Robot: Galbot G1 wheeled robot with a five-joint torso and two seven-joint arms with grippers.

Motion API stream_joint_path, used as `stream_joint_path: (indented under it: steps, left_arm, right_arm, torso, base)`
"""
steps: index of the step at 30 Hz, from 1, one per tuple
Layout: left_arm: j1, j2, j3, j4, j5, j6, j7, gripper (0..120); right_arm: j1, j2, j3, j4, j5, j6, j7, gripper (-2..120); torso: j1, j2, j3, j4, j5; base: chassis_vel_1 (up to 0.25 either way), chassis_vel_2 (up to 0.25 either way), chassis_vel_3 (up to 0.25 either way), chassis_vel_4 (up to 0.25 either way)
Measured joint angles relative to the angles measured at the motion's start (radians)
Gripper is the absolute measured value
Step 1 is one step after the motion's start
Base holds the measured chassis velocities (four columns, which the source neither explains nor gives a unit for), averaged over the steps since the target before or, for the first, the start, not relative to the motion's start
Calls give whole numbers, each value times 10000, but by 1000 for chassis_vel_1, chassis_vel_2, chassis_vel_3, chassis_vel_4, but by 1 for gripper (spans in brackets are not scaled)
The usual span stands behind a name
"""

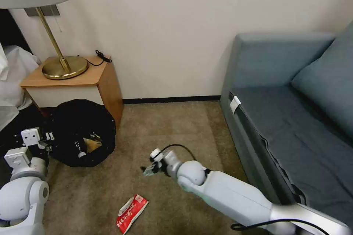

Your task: Pick up the trash bin, then pick up the garbage on the floor and place it into the trash bin.

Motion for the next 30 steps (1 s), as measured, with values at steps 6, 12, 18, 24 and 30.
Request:
stream_joint_path:
  steps: [6, 12, 18, 24, 30]
  left_arm:
    - [-68, -238, 61, -490, -118, 486, -197, 4]
    - [-14, -481, 59, -624, -85, 527, -250, 4]
    - [88, -663, 23, -661, -74, 498, -261, 4]
    - [173, -737, -1, -699, -78, 465, -261, 4]
    - [160, -754, 15, -696, -81, 452, -259, 4]
  right_arm:
    - [1449, 385, -1795, -606, -348, 453, -1238, 100]
    - [1979, 754, -2873, -1069, -669, 815, -1938, 100]
    - [2122, 1130, -3496, -1531, -1100, 1100, -2318, 100]
    - [2257, 1539, -3838, -2238, -1599, 1546, -2753, 100]
    - [2238, 1792, -4040, -2876, -2288, 1898, -3141, 100]
  torso:
    - [0, 1, 0, -1, 1]
    - [0, 1, 0, -1, 0]
    - [0, 1, 0, -1, 0]
    - [0, 1, 0, -1, 0]
    - [0, 2, 0, -2, 0]
  base:
    - [0, 0, 0, 0]
    - [0, 0, 0, 0]
    - [0, 0, 0, 0]
    - [0, 0, 0, 0]
    - [0, 0, 0, 0]
